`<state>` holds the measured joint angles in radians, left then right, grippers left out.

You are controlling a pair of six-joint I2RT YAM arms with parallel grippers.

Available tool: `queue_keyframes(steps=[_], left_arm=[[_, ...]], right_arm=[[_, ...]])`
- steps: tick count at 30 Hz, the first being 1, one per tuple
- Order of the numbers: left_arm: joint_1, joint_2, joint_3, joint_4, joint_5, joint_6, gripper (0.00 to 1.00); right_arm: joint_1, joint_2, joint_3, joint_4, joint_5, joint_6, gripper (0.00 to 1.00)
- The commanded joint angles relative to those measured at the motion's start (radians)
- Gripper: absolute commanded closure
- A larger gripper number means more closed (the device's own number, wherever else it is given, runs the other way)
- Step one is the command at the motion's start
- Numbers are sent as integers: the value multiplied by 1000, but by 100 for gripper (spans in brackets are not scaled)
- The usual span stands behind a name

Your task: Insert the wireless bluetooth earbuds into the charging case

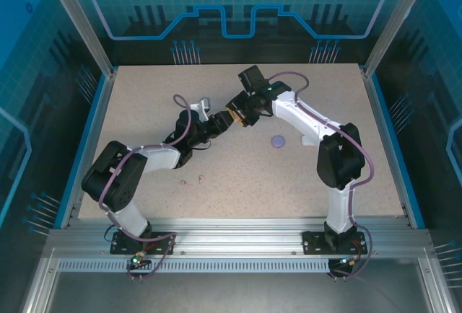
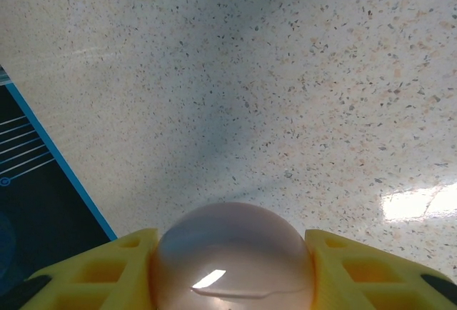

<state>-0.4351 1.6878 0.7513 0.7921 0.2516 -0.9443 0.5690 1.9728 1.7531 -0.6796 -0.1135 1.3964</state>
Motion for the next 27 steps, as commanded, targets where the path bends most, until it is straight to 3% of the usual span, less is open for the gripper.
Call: queue_keyframes(steps=[1,12,27], left_arm=[[-11,20,38,32,-10,-5,61],[-20,38,39,47,-29,-12,67],[-27,38,-29,148,-131,-77,67]], right_arm=[[19,-39,-9,6,-28,13,53],[26,-31,-14,22,-44,24,53],[35,-40,-32,37,-44,75,55]])
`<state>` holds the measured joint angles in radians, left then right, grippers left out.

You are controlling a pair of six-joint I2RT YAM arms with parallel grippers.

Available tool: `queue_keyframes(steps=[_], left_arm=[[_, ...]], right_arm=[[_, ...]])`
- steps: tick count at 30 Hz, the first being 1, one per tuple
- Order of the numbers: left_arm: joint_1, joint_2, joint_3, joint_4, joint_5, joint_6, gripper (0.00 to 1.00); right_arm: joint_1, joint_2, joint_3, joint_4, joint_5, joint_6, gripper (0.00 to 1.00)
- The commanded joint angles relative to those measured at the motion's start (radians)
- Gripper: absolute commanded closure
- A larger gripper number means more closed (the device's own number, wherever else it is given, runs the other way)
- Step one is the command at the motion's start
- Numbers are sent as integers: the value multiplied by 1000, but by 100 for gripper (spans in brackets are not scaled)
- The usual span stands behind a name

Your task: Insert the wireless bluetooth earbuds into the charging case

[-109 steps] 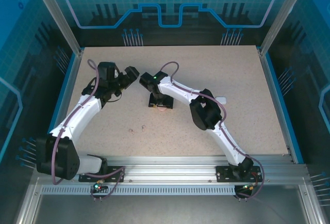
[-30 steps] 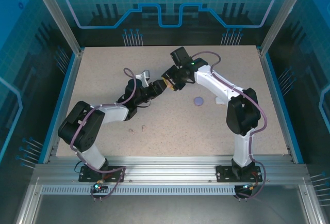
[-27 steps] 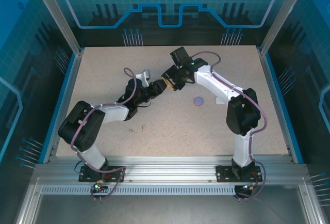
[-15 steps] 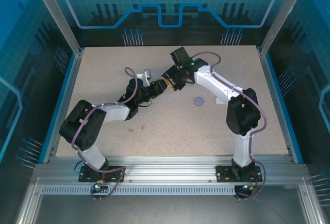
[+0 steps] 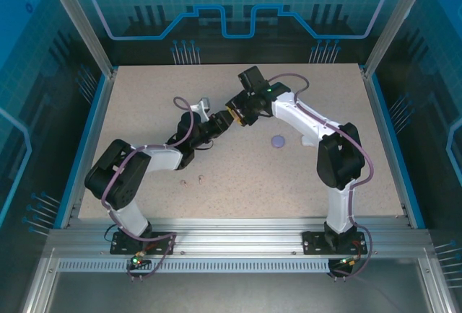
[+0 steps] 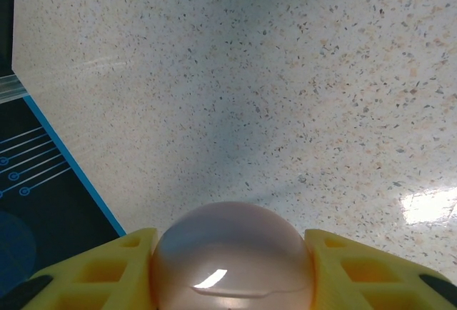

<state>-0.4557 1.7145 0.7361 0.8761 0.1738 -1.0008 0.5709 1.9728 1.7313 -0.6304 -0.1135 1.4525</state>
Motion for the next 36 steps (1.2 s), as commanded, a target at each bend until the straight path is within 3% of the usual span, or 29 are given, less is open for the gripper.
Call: queue_keyframes(steps=[1,13,22,24,36], left_arm=[[-6,11,-17,68,-59,-23,68],[-21,20,-36,133,-117,-63,82],[-36,16,-42,144,-141,-64,59],[-37,15,-43,144,-143,-63,58],[-47,42,-42,163,-151,-71,83]], right_arm=[[35,-40,-11,-12,-45,19,55],[40,-34,-10,-20,-57,31,55],[40,-35,-10,-25,-51,41,55],[40,-38,-14,-25,-49,45,55],[35,-56,-41,-10,-58,54,55]])
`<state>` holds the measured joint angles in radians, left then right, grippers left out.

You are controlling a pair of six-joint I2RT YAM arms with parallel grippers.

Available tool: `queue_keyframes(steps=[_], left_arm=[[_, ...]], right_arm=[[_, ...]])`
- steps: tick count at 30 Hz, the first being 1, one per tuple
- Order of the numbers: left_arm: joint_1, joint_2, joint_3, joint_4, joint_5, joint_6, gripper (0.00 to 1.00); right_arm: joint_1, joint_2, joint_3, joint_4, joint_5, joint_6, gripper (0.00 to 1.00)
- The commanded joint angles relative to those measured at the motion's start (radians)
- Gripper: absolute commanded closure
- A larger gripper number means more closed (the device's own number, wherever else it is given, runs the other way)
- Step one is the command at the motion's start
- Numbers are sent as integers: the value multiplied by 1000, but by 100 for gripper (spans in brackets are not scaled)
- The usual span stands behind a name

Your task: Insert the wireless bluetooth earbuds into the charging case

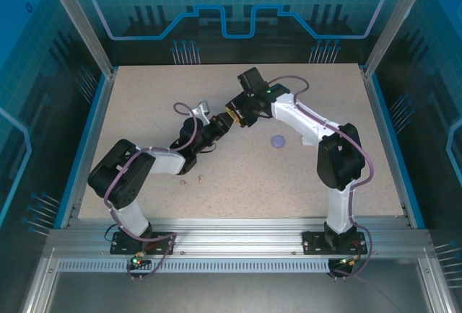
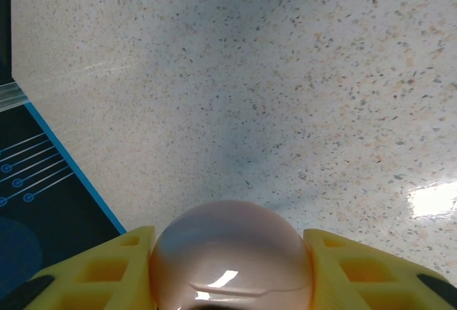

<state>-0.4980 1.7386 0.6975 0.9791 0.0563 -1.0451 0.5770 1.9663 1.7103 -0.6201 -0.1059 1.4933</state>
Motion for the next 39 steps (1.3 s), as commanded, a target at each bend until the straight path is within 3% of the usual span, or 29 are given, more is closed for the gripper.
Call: queue_keyframes(steps=[1,8,13,15,20,25,29,31,34,39], left_arm=[[-4,18,-2,59,-33,-28,85],[-7,8,-1,34,-17,-29,97],[-7,-27,9,-43,42,-16,100],[-7,-48,9,-78,65,-4,100],[14,-125,25,-207,152,45,100],[67,-190,79,-354,285,99,100],[104,-216,138,-465,395,167,100],[119,-221,168,-513,444,207,100],[137,-219,199,-561,510,248,100],[157,-213,225,-582,573,272,100]], right_arm=[[27,-53,-24,-17,-65,13,55],[17,-70,-33,-9,-60,16,54],[-16,-95,-36,8,-49,7,27],[-36,-119,-44,13,-28,-10,22],[-101,-215,-100,5,22,-128,17],[-171,-340,-259,82,18,-346,16],[-192,-436,-397,233,-24,-616,16],[-193,-484,-486,368,-112,-736,17],[-192,-536,-592,523,-232,-825,17],[-191,-521,-630,618,-381,-874,19]])
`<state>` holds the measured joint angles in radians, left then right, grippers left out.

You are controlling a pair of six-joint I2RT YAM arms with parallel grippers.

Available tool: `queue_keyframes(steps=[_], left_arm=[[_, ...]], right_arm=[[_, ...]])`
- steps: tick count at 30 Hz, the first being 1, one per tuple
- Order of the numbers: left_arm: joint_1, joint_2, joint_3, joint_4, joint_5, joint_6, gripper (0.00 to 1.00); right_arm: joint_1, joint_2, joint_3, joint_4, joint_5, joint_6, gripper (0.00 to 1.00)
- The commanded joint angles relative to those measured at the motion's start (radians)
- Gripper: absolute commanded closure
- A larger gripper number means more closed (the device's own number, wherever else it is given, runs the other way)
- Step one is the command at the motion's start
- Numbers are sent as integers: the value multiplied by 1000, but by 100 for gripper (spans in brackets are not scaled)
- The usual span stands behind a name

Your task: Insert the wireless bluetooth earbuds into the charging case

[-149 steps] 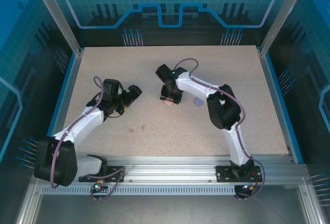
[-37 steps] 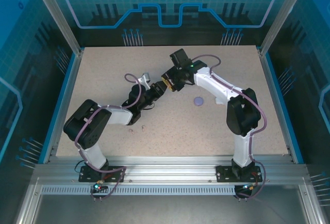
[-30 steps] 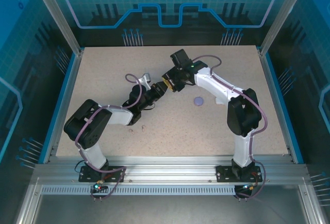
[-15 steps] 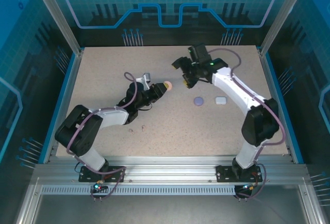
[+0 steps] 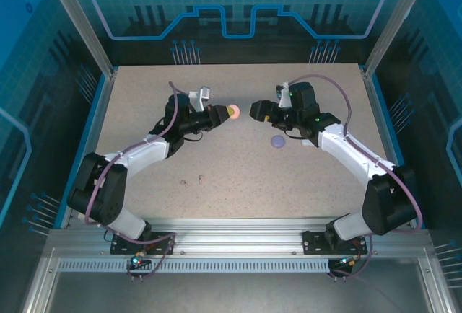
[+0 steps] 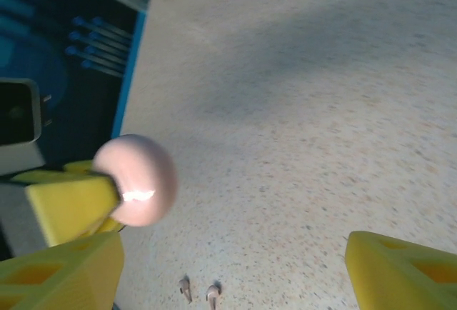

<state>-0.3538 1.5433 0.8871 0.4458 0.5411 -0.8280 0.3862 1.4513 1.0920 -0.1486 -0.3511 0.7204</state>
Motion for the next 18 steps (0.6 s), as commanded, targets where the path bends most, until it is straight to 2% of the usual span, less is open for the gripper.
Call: queue_keyframes(steps=[1,18], left_arm=[[13,-18,42,-53,100,62,100],[13,-33,70,-53,135,75,100]], right_arm=[[2,3,-13,163,-156,-101,19],[35,133,5,236,-184,-65,27]])
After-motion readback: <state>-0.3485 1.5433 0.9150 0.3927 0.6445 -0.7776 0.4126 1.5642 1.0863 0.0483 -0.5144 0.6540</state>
